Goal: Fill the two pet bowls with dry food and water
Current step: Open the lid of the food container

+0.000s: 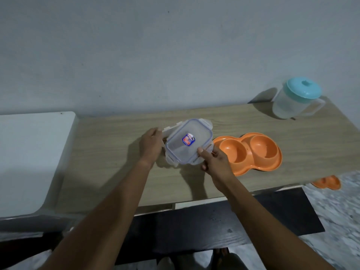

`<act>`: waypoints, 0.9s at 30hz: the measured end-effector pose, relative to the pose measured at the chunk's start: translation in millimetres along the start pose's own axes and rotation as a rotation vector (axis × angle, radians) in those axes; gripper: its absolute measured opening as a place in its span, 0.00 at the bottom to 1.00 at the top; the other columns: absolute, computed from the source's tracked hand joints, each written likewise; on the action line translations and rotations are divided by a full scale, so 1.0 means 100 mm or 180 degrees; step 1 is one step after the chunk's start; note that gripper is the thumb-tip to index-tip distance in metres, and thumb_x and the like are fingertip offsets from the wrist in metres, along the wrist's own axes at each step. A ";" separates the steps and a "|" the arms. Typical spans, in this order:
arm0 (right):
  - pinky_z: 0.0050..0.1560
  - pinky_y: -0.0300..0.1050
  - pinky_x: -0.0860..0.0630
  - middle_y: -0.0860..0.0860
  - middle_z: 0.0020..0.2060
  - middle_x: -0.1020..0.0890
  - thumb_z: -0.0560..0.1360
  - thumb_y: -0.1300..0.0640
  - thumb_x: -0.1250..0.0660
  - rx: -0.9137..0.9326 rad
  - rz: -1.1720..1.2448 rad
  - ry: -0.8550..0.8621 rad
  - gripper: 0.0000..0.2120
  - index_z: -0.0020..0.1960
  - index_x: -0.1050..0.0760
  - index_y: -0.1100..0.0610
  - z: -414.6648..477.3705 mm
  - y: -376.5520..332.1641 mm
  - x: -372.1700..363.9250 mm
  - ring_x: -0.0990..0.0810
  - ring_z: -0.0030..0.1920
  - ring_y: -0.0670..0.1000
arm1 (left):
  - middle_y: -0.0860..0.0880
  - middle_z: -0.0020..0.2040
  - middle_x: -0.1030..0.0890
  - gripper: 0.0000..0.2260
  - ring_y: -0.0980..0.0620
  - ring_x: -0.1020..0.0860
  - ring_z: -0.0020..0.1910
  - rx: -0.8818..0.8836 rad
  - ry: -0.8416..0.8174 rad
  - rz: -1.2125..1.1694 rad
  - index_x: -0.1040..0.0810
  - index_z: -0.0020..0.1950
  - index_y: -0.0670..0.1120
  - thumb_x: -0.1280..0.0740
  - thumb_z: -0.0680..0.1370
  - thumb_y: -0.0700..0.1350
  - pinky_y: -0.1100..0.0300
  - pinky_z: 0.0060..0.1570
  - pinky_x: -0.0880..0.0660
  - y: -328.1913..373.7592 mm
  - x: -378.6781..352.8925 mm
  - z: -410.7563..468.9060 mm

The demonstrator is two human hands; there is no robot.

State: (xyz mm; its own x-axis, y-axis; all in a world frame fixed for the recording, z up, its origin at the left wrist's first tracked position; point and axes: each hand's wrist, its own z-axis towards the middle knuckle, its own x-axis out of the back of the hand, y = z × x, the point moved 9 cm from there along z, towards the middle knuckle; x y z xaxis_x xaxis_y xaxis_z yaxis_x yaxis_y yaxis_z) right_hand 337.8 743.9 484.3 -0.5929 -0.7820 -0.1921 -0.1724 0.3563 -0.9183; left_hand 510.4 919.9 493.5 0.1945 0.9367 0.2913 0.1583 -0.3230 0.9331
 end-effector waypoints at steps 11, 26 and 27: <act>0.45 0.54 0.20 0.53 0.29 0.21 0.79 0.62 0.30 -0.0602 0.0306 0.0219 0.03 0.48 0.21 0.62 -0.53 0.85 0.28 0.27 0.30 0.51 | 0.44 0.59 0.18 0.23 0.44 0.17 0.53 0.0107 -0.0210 0.0270 0.23 0.66 0.50 0.30 0.71 0.42 0.45 0.55 0.20 -0.30 -0.30 -0.07; 0.45 0.50 0.27 0.52 0.52 0.20 0.67 0.40 0.22 -0.0199 -0.2854 0.1559 0.31 0.58 0.34 0.53 -0.57 0.46 0.41 0.20 0.52 0.58 | 0.47 0.67 0.23 0.25 0.48 0.21 0.62 0.0018 -0.0677 -0.0157 0.31 0.74 0.43 0.31 0.77 0.35 0.52 0.64 0.25 -0.23 -0.31 -0.22; 0.45 0.50 0.27 0.51 0.52 0.21 0.68 0.40 0.22 -0.0015 -0.2940 0.1513 0.29 0.58 0.34 0.52 -0.57 0.38 0.36 0.20 0.51 0.56 | 0.49 0.64 0.23 0.25 0.49 0.22 0.62 -0.0034 -0.0674 -0.0209 0.32 0.74 0.44 0.32 0.78 0.35 0.55 0.62 0.25 -0.21 -0.31 -0.27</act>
State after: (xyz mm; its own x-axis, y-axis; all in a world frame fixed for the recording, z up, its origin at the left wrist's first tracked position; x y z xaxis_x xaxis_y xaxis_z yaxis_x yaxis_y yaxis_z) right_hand 265.5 758.6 462.5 -0.4772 -0.4694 0.7429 -0.7197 -0.2763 -0.6369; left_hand 475.2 901.2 471.0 0.3833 0.9059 0.1802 0.1672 -0.2599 0.9511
